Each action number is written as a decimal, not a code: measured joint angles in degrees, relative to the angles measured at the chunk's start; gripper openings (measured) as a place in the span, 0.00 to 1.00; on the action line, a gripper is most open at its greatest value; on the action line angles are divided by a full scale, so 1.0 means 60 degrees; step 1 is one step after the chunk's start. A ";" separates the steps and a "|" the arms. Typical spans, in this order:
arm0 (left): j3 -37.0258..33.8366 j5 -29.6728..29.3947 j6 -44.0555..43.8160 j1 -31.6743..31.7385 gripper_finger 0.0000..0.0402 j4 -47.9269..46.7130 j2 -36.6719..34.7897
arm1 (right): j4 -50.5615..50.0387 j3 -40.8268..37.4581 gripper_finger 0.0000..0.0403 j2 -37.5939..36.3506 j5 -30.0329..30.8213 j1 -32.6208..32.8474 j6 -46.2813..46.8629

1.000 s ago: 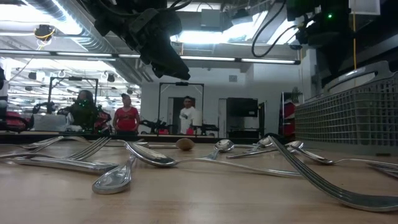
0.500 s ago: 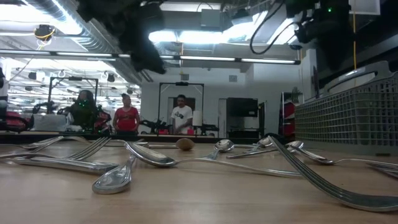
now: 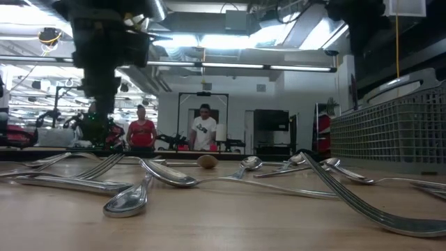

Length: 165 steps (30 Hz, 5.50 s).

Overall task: Sort silverware
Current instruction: Put the fork into the left section of the utensil holder

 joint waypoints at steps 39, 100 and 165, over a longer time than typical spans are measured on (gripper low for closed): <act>-0.1465 -0.2850 -0.2083 -0.2945 0.34 0.2761 0.0004 | 0.0019 0.0217 0.22 0.0000 -0.0145 0.0000 -0.0328; -0.1421 -0.3210 -0.0706 -0.1949 0.04 0.2589 0.2543 | 0.0015 0.0217 0.22 0.0003 -0.0149 0.0000 -0.0325; 0.0644 0.4585 -0.0919 0.2956 0.04 1.0531 0.2565 | 0.6800 0.0213 0.22 0.1856 -0.2962 0.1326 -0.8154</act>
